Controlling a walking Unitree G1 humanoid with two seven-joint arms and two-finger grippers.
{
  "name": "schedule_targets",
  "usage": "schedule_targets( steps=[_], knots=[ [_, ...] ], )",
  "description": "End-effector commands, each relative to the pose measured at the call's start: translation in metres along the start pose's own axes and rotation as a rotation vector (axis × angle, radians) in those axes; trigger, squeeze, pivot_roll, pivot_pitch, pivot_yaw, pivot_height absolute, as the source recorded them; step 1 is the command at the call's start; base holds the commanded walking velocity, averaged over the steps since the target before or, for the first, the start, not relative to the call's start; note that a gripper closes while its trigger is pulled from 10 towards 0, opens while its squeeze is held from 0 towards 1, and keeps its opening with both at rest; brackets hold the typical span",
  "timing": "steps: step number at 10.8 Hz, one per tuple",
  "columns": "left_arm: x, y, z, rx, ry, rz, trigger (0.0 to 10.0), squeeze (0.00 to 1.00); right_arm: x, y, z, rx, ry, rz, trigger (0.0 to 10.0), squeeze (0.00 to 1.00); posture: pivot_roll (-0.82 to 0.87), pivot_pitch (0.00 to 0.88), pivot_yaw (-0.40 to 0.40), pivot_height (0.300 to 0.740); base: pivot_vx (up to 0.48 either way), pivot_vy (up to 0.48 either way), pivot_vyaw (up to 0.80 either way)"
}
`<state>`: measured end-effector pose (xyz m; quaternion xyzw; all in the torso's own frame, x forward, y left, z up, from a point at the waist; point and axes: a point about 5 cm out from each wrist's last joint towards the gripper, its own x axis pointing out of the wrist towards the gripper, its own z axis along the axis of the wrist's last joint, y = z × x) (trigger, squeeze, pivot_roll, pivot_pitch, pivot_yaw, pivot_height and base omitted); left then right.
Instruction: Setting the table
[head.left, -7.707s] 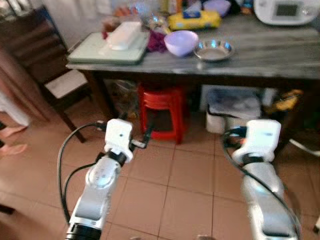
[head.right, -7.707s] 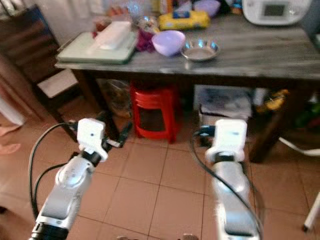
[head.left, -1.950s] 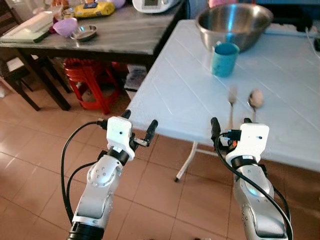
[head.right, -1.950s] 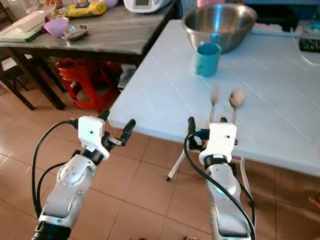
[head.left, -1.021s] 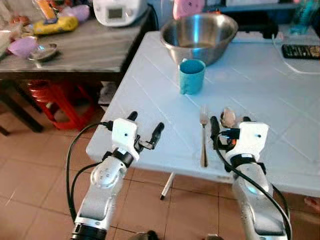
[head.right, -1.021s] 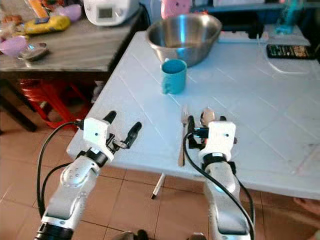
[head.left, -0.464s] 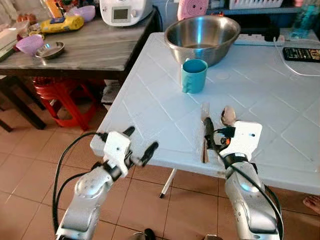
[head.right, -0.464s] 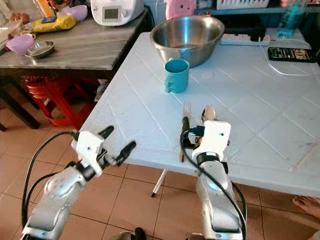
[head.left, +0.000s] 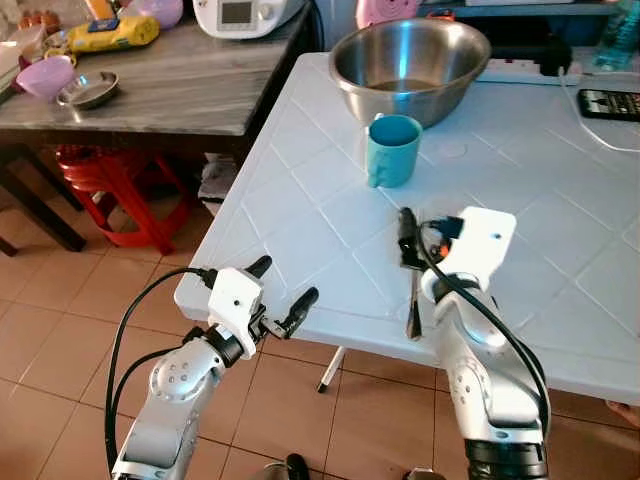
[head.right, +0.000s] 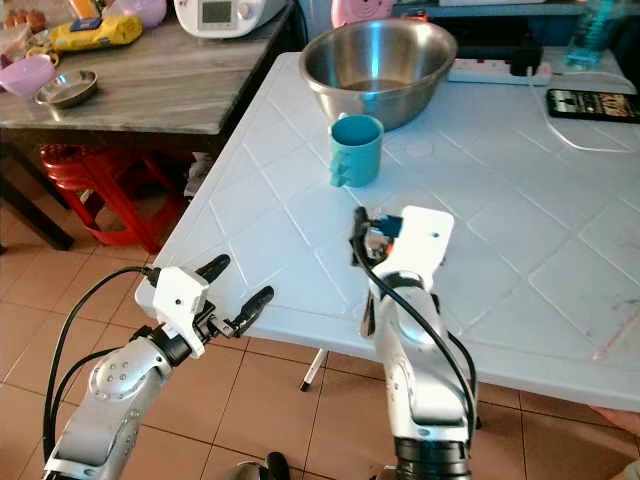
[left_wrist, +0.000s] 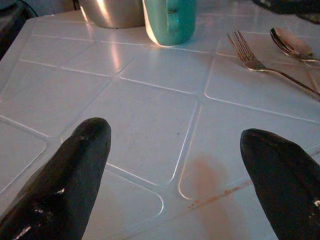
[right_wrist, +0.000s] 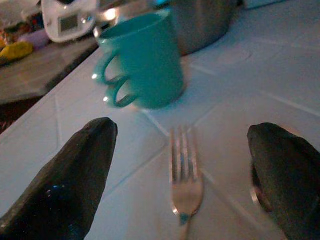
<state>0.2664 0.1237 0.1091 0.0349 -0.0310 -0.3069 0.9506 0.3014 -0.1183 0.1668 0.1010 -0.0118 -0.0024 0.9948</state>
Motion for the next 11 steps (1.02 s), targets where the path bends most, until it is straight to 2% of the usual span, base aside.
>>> schedule_targets(
  steps=[1, 4, 5, 7, 9, 10, 11],
  knots=[
    [-0.004, -0.001, -0.006, 0.004, 0.018, -0.005, 10.0, 0.00, -0.002, 0.008, -0.006, 0.028, 0.040, 0.024, 10.0, 0.00, -0.11, 0.152, 0.126, 0.740, 0.000, 0.000, 0.00],
    [-0.004, 0.000, -0.011, 0.010, 0.030, 0.020, 10.0, 0.00, -0.006, 0.003, -0.023, -0.023, 0.149, 0.018, 10.0, 0.00, -0.12, 0.157, 0.128, 0.740, 0.000, 0.000, 0.00],
    [-0.004, -0.001, -0.010, 0.009, 0.029, 0.017, 10.0, 0.00, -0.008, 0.003, -0.028, -0.013, 0.177, 0.022, 10.0, 0.00, -0.12, 0.164, 0.137, 0.740, 0.000, 0.000, 0.00],
    [-0.002, -0.003, -0.005, 0.016, 0.032, -0.017, 10.0, 0.00, -0.006, 0.016, -0.035, -0.014, 0.200, 0.045, 10.0, 0.00, -0.12, 0.183, 0.156, 0.740, 0.000, 0.000, 0.00],
    [0.000, -0.002, 0.001, 0.026, 0.027, -0.021, 10.0, 0.00, 0.002, 0.027, -0.034, -0.023, 0.208, 0.055, 10.0, 0.00, -0.12, 0.185, 0.158, 0.740, 0.000, 0.000, 0.00],
    [0.001, -0.003, 0.003, 0.026, 0.018, -0.012, 10.0, 0.00, 0.006, 0.029, -0.038, -0.026, 0.252, 0.036, 5.9, 0.00, -0.11, 0.185, 0.152, 0.740, 0.000, 0.000, 0.00],
    [0.001, -0.004, 0.004, 0.023, 0.015, -0.006, 10.0, 0.00, 0.006, 0.026, -0.043, -0.032, 0.294, 0.018, 0.0, 0.00, -0.11, 0.185, 0.144, 0.740, 0.000, 0.000, 0.00]
  ],
)
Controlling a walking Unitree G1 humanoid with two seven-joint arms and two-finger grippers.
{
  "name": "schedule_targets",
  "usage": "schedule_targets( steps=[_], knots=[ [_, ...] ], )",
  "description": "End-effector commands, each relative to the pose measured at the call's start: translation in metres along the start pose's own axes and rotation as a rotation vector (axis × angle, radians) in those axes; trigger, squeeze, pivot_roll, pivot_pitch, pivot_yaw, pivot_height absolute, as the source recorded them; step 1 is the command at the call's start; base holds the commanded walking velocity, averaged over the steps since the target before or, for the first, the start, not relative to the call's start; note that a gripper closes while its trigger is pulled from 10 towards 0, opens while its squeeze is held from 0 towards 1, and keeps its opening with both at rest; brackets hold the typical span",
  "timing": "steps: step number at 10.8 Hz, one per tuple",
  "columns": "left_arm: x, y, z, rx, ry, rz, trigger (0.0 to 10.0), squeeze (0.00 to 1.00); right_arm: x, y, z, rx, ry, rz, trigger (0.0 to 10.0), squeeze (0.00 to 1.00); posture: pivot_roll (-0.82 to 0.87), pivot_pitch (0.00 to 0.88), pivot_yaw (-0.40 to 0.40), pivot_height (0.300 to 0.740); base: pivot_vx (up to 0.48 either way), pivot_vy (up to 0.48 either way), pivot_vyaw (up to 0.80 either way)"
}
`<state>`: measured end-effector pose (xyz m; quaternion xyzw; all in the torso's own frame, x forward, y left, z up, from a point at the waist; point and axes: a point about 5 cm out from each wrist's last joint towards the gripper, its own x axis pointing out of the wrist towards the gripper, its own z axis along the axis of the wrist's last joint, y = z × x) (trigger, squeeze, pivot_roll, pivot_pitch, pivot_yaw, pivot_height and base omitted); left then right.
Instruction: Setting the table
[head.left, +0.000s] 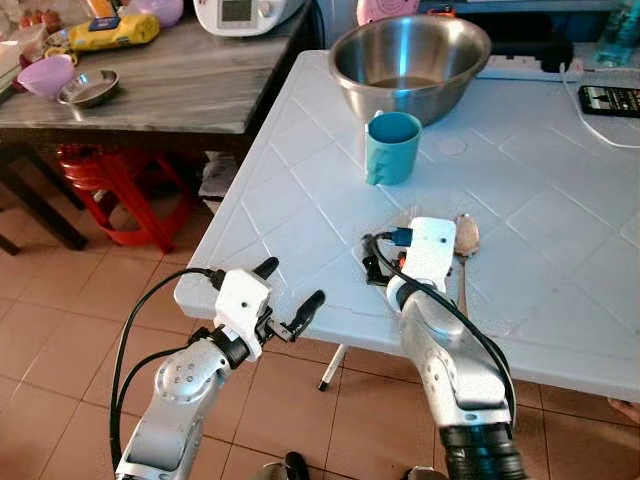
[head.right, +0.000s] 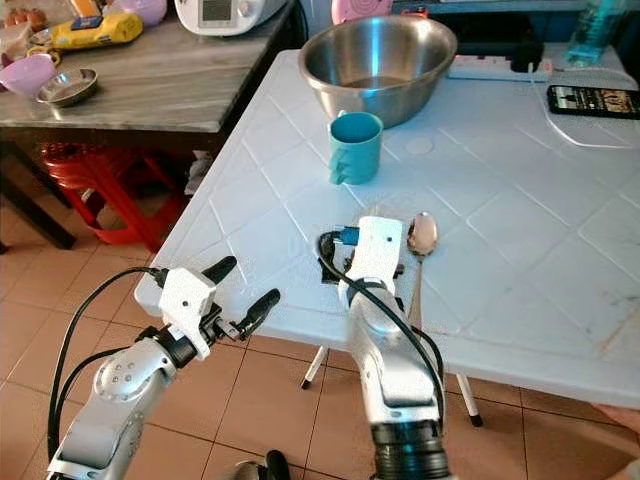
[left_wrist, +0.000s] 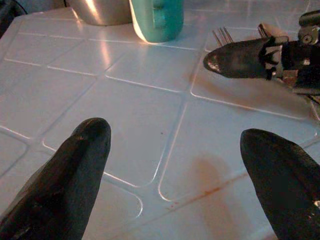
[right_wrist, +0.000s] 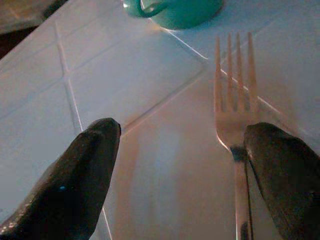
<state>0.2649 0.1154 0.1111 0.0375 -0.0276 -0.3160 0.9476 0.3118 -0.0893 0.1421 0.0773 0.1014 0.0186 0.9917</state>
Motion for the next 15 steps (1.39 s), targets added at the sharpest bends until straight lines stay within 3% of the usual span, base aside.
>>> schedule_targets(
  steps=[1, 4, 5, 6, 7, 8, 9, 10, 12, 13, 15],
  knots=[
    [-0.004, 0.001, 0.001, 0.015, 0.011, 0.016, 10.0, 0.00, -0.001, -0.001, -0.022, -0.015, 0.136, -0.017, 0.0, 0.00, -0.11, 0.186, 0.137, 0.740, 0.000, 0.000, 0.00],
    [-0.005, 0.004, 0.001, 0.007, 0.020, 0.019, 10.0, 0.00, -0.012, -0.008, -0.024, -0.060, 0.182, 0.000, 0.0, 0.00, -0.11, 0.185, 0.133, 0.740, 0.000, 0.000, 0.00],
    [-0.004, 0.004, 0.001, 0.005, 0.019, 0.020, 10.0, 0.00, -0.015, -0.014, -0.024, -0.087, 0.184, -0.014, 0.7, 0.00, -0.11, 0.186, 0.135, 0.740, 0.000, 0.000, 0.00],
    [-0.003, 0.005, 0.002, 0.001, 0.017, 0.018, 10.0, 0.00, -0.020, -0.025, -0.023, -0.132, 0.166, -0.049, 0.7, 0.00, -0.12, 0.187, 0.135, 0.740, 0.000, 0.000, 0.00],
    [-0.002, 0.004, 0.002, -0.002, 0.019, 0.007, 10.0, 0.00, -0.023, -0.036, -0.027, -0.141, 0.184, -0.087, 3.3, 0.00, -0.12, 0.187, 0.141, 0.740, 0.000, 0.000, 0.00],
    [-0.001, 0.005, 0.002, -0.002, 0.019, 0.004, 10.0, 0.00, -0.024, -0.038, -0.023, -0.160, 0.167, -0.094, 4.3, 0.00, -0.12, 0.187, 0.143, 0.740, 0.000, 0.000, 0.00],
    [-0.001, 0.006, 0.002, -0.002, 0.020, 0.000, 10.0, 0.00, -0.025, -0.036, -0.023, -0.120, 0.192, -0.090, 3.1, 0.00, -0.13, 0.186, 0.145, 0.740, 0.000, 0.000, 0.00],
    [-0.001, 0.006, 0.002, 0.000, 0.021, -0.003, 10.0, 0.00, -0.026, -0.034, -0.026, -0.106, 0.222, -0.079, 0.0, 0.00, -0.12, 0.184, 0.146, 0.740, 0.000, 0.000, 0.00],
    [-0.002, 0.005, 0.001, -0.004, 0.027, -0.009, 10.0, 0.00, -0.031, -0.038, -0.038, -0.103, 0.299, -0.098, 0.0, 0.00, -0.12, 0.189, 0.145, 0.740, 0.000, 0.000, 0.00],
    [-0.002, 0.004, -0.001, -0.006, 0.030, -0.011, 10.0, 0.00, -0.033, -0.045, -0.042, -0.129, 0.319, -0.120, 0.5, 0.00, -0.12, 0.191, 0.145, 0.740, 0.000, 0.000, 0.00],
    [-0.003, 0.004, -0.002, -0.009, 0.033, -0.013, 10.0, 0.00, -0.035, -0.054, -0.047, -0.131, 0.331, -0.145, 0.0, 0.00, -0.12, 0.196, 0.147, 0.740, 0.000, 0.000, 0.00]
  ],
)
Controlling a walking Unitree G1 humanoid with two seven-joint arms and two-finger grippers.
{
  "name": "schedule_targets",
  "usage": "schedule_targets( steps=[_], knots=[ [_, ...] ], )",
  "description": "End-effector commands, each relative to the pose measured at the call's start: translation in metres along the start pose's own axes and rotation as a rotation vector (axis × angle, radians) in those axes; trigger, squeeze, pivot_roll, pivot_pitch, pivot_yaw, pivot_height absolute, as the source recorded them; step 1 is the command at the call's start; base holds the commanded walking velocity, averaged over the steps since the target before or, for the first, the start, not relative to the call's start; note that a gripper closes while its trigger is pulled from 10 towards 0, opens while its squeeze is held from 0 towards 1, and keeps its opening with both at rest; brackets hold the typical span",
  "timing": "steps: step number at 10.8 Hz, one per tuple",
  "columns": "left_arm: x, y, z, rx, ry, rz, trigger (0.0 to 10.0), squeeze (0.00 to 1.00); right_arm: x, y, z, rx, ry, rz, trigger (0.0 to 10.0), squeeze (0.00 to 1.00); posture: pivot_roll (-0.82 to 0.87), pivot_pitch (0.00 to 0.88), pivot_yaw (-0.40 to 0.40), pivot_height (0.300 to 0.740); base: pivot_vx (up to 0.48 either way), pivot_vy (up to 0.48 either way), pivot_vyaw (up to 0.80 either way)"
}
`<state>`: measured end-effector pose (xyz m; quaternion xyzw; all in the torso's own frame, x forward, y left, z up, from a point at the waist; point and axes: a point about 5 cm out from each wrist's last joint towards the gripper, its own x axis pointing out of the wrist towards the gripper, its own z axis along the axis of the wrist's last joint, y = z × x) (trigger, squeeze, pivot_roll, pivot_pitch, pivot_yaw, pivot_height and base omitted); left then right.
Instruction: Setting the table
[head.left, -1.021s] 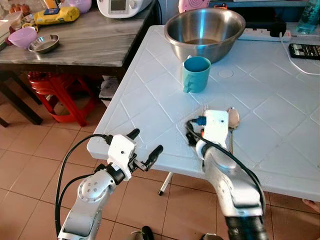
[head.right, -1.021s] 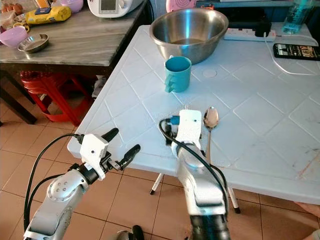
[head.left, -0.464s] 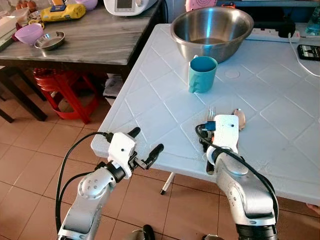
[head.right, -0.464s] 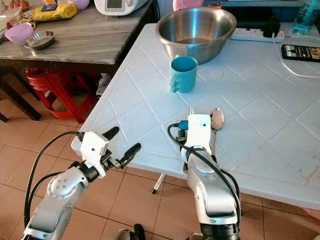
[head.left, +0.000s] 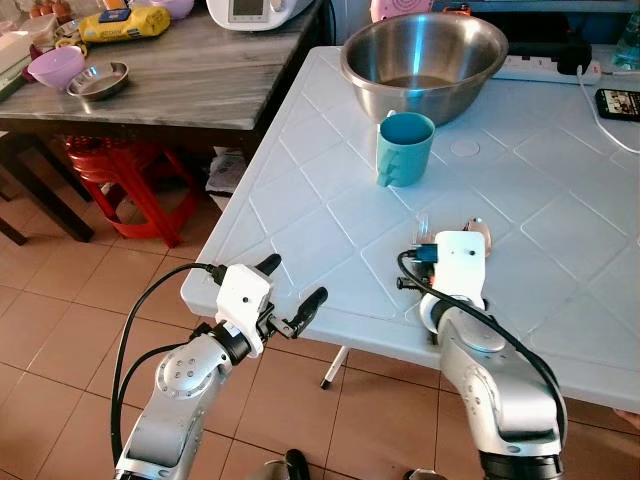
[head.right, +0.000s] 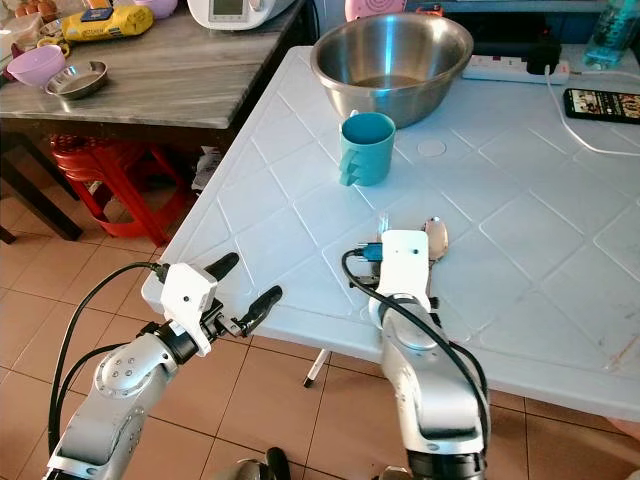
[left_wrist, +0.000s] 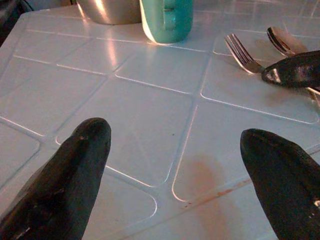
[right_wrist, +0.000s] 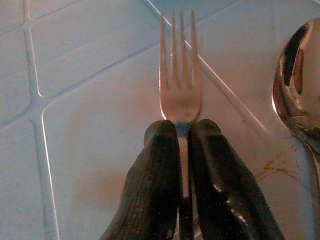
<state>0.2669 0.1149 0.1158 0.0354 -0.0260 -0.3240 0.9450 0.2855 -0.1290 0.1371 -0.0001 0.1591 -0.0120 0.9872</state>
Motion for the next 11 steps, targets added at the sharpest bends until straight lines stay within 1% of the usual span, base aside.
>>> schedule_targets(
  steps=[1, 2, 4, 6, 7, 9, 10, 11],
  knots=[
    [-0.006, 0.001, -0.006, -0.009, 0.025, -0.013, 10.0, 0.00, 0.003, -0.019, -0.048, -0.017, 0.214, -0.073, 0.0, 0.00, -0.12, 0.196, 0.148, 0.740, 0.000, 0.000, 0.00],
    [-0.007, 0.000, -0.006, -0.016, 0.021, -0.028, 10.0, 0.00, 0.006, -0.024, -0.047, -0.025, 0.208, -0.084, 0.0, 0.00, -0.12, 0.196, 0.149, 0.740, 0.000, 0.000, 0.00],
    [-0.008, -0.002, -0.006, -0.037, 0.005, -0.070, 10.0, 0.00, 0.017, -0.035, -0.038, -0.038, 0.171, -0.103, 0.0, 0.00, -0.11, 0.189, 0.145, 0.740, 0.000, 0.000, 0.00],
    [-0.008, -0.002, -0.006, -0.034, 0.006, -0.080, 10.0, 0.00, 0.026, -0.040, -0.032, -0.061, 0.140, -0.098, 0.0, 0.00, -0.11, 0.185, 0.144, 0.740, 0.000, 0.000, 0.00],
    [-0.008, -0.001, -0.006, -0.027, 0.006, -0.077, 10.0, 0.00, 0.033, -0.039, -0.024, -0.081, 0.104, -0.087, 0.0, 0.00, -0.11, 0.183, 0.145, 0.740, 0.000, 0.000, 0.00],
    [-0.006, -0.002, -0.006, -0.024, 0.001, -0.075, 10.0, 0.00, 0.048, -0.030, -0.007, -0.110, 0.036, -0.058, 0.0, 0.00, -0.11, 0.182, 0.145, 0.740, 0.000, 0.000, 0.00],
    [-0.006, -0.003, -0.005, -0.022, -0.001, -0.073, 10.0, 0.00, 0.051, -0.027, -0.002, -0.114, 0.015, -0.051, 0.0, 0.00, -0.11, 0.183, 0.143, 0.740, 0.000, 0.000, 0.00],
    [-0.006, -0.002, -0.004, -0.019, -0.010, -0.058, 10.0, 0.00, 0.055, -0.021, 0.007, -0.126, -0.030, -0.041, 0.0, 0.00, -0.10, 0.184, 0.141, 0.740, 0.000, 0.000, 0.00]
  ],
)
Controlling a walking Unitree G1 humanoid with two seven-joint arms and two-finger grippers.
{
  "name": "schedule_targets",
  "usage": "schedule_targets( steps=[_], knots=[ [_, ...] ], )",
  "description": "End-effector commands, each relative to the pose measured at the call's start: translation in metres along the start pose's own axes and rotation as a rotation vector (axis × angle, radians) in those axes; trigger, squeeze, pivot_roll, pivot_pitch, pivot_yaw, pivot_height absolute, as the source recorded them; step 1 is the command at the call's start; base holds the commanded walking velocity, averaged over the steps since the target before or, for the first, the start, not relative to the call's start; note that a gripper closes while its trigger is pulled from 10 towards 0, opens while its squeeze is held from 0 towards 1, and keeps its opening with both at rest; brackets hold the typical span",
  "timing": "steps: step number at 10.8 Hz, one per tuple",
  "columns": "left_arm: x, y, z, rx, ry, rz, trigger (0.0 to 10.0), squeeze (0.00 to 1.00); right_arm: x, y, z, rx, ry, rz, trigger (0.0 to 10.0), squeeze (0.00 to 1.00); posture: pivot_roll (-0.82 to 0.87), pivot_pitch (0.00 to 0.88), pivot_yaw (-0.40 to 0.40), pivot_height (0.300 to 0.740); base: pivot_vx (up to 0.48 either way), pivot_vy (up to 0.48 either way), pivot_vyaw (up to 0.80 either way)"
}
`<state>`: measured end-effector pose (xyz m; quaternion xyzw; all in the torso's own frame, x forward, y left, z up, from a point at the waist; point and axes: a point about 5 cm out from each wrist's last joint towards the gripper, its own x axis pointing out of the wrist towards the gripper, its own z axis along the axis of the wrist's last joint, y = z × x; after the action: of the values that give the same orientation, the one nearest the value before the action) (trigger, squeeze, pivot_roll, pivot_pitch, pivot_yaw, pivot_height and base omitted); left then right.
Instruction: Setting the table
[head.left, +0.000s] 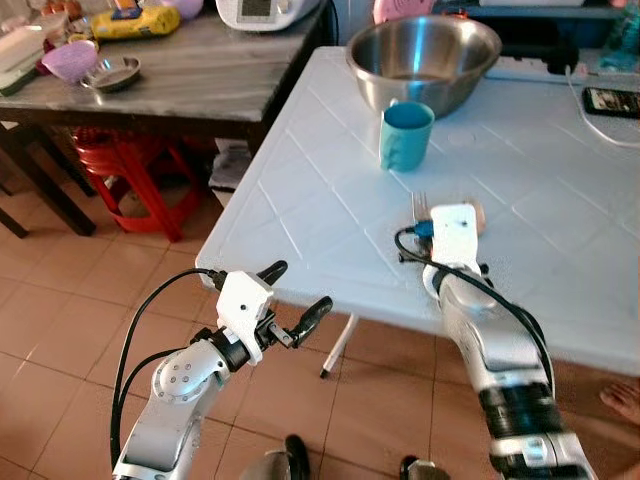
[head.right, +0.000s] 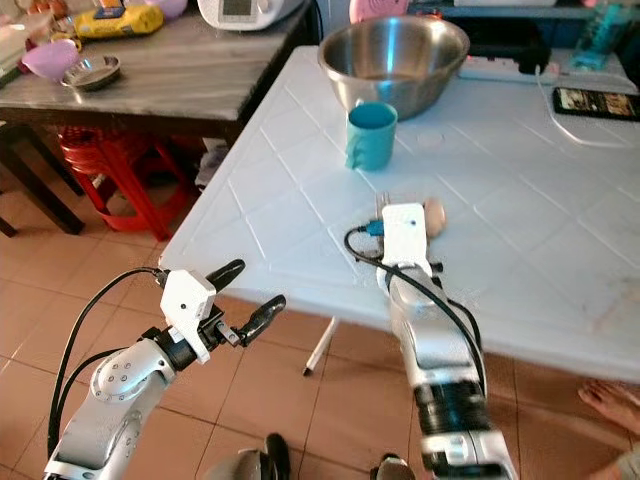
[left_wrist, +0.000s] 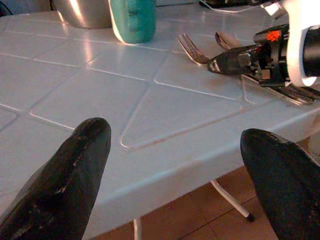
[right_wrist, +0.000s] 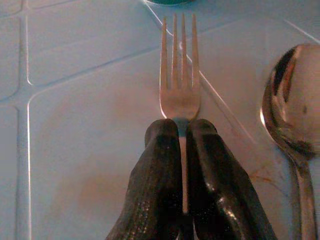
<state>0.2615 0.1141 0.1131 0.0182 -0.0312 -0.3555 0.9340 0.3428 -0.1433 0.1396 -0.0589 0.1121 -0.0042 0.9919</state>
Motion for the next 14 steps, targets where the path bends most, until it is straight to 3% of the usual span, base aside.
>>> schedule_targets(
  steps=[1, 2, 3, 4, 7, 14],
  knots=[
    [-0.001, 0.003, 0.001, 0.015, -0.002, 0.034, 10.0, 0.00, 0.002, -0.005, -0.006, -0.003, 0.011, -0.042, 0.6, 0.00, -0.10, 0.185, 0.139, 0.740, 0.000, 0.000, 0.00],
    [0.002, 0.006, 0.006, 0.014, -0.022, 0.074, 10.0, 0.00, 0.002, -0.005, -0.002, 0.002, -0.030, -0.051, 1.3, 0.00, -0.10, 0.185, 0.139, 0.740, 0.000, 0.000, 0.00],
    [0.006, 0.009, 0.014, 0.035, -0.058, 0.101, 10.0, 0.00, -0.001, -0.006, 0.006, 0.006, -0.105, -0.057, 10.0, 0.00, -0.09, 0.183, 0.141, 0.740, 0.000, 0.000, 0.00],
    [0.007, 0.012, 0.020, 0.035, -0.082, 0.119, 10.0, 0.00, -0.009, -0.004, 0.029, 0.006, -0.284, -0.048, 10.0, 0.00, -0.09, 0.181, 0.141, 0.740, 0.000, 0.000, 0.00],
    [0.014, 0.015, 0.037, 0.020, -0.159, 0.142, 10.0, 0.00, -0.037, 0.004, 0.077, -0.149, -0.628, -0.046, 10.0, 0.00, -0.10, 0.174, 0.151, 0.740, 0.000, 0.000, 0.00],
    [0.012, 0.010, 0.039, 0.023, -0.148, 0.114, 10.0, 0.00, -0.042, 0.020, 0.056, -0.171, -0.609, 0.011, 10.0, 0.00, -0.07, 0.174, 0.167, 0.740, 0.296, 0.000, 0.00]
  ],
)
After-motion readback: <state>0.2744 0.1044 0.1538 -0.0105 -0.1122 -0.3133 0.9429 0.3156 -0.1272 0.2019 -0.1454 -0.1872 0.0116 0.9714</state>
